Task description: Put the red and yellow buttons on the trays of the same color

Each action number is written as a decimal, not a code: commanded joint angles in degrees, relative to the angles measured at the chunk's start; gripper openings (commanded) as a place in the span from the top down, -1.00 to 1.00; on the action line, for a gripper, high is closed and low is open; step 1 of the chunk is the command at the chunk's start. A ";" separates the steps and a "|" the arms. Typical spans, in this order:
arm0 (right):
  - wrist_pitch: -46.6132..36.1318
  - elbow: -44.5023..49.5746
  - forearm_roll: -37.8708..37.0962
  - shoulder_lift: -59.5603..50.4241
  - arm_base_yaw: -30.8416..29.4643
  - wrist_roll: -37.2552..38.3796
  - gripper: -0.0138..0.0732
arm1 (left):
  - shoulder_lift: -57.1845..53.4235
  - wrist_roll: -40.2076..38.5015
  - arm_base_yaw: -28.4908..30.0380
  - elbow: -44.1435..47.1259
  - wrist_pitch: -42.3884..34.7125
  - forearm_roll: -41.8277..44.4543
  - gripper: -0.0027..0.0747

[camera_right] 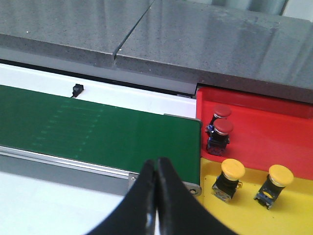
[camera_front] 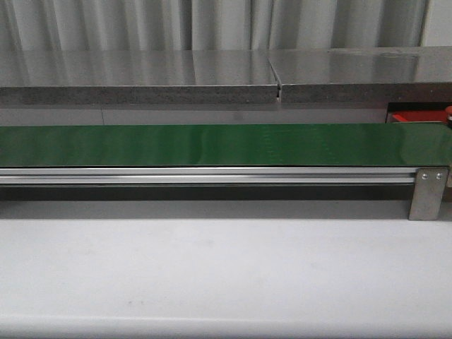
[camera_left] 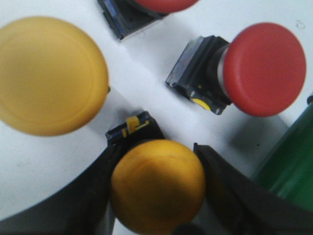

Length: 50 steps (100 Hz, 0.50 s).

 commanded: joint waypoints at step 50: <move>-4.18 -1.56 0.67 0.20 0.03 -0.58 0.95 | -12.86 1.61 -0.17 -1.21 0.08 4.02 0.77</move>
